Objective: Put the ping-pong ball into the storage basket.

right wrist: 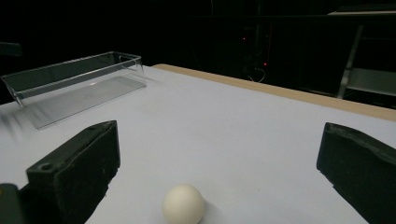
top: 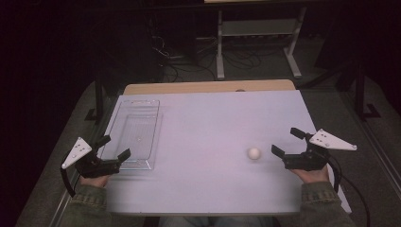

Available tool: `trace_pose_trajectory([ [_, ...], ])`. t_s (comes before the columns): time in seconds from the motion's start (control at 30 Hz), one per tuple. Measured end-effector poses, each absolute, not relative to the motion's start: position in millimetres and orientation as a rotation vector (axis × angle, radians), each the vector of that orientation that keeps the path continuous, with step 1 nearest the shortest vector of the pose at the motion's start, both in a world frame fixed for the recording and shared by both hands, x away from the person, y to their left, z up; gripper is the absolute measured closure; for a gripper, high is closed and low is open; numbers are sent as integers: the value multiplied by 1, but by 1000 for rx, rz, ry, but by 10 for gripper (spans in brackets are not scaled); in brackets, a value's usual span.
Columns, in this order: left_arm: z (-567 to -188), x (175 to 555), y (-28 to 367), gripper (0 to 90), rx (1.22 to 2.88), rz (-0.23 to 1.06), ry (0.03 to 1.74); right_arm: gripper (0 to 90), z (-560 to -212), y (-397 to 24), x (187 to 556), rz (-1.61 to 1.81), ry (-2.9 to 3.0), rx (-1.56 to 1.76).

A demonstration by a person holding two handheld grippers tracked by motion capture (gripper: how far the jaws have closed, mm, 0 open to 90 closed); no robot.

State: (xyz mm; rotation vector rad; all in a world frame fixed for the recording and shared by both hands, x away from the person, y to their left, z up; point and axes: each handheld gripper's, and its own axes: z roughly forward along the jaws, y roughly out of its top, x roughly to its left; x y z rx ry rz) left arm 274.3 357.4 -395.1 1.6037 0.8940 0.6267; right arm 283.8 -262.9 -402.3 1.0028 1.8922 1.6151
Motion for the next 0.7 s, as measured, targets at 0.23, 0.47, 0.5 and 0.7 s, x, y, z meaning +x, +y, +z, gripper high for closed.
trace_pose_trajectory([
  [0.23, -393, 274, 358, 0, 1611, 627, 890, 0, -402, -263, 284, 1619, 1893, 1005],
  [0.47, -391, 273, 356, 0, 1619, 623, 888, 0, -402, -264, 285, 1621, 1887, 1013],
  [0.5, -390, 273, 354, 0, 1631, 619, 885, 0, -402, -264, 285, 1622, 1885, 1012],
  [0.7, -386, 274, 352, 0, 1648, 611, 874, 0, -402, -264, 285, 1620, 1885, 1015],
])
